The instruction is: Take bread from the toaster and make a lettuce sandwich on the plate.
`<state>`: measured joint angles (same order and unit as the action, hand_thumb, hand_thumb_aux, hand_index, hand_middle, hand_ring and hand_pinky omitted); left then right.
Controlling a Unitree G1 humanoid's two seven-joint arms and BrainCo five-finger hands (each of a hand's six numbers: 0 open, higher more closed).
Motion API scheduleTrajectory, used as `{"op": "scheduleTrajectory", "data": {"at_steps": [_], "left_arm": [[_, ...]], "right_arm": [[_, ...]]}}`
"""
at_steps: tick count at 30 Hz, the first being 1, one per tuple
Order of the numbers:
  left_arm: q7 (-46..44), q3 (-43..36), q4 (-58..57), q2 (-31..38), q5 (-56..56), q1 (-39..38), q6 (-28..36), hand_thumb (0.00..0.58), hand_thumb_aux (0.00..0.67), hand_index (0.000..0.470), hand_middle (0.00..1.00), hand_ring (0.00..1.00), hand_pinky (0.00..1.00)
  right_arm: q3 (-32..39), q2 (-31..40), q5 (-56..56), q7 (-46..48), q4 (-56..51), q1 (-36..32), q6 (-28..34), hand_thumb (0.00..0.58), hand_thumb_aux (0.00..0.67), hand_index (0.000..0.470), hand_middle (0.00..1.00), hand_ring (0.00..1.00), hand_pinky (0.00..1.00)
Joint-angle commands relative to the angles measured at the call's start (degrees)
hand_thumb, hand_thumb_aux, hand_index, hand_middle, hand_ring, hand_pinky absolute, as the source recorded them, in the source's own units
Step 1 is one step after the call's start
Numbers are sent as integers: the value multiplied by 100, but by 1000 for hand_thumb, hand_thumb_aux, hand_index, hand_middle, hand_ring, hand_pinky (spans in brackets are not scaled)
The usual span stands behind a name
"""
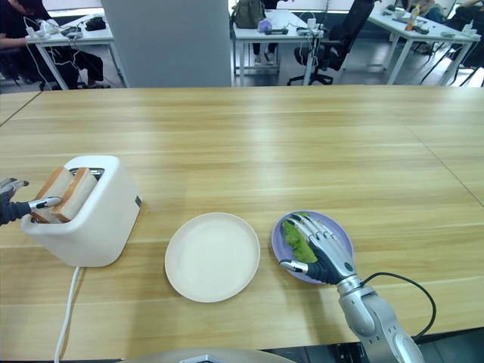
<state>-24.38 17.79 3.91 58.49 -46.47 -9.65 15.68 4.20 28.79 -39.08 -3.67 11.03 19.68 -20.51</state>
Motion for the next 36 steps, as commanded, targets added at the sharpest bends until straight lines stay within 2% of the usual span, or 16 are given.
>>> {"op": "scheduleTrajectory", "data": {"at_steps": [1, 10, 21, 36], "left_arm": [[-134, -392, -277, 88, -137, -47, 54, 0, 0, 0, 0, 0, 0], [149, -506, -406, 40, 17, 114, 56, 0, 0, 0, 0, 0, 0], [1271, -537, -587, 78, -118, 750, 4, 0, 0, 0, 0, 0, 0], [1263, -1189, -1017, 116, -342, 648, 54, 0, 0, 0, 0, 0, 0]], "right_arm": [[-77, 96, 75, 49, -119, -35, -12, 0, 0, 0, 0, 0, 0], [-47, 144, 102, 64, -136, -42, -20, 0, 0, 0, 0, 0, 0], [-35, 188, 121, 99, -116, -29, -29, 0, 0, 0, 0, 0, 0], [-62, 301, 151, 145, -160, -49, -62, 0, 0, 0, 0, 0, 0]]}}
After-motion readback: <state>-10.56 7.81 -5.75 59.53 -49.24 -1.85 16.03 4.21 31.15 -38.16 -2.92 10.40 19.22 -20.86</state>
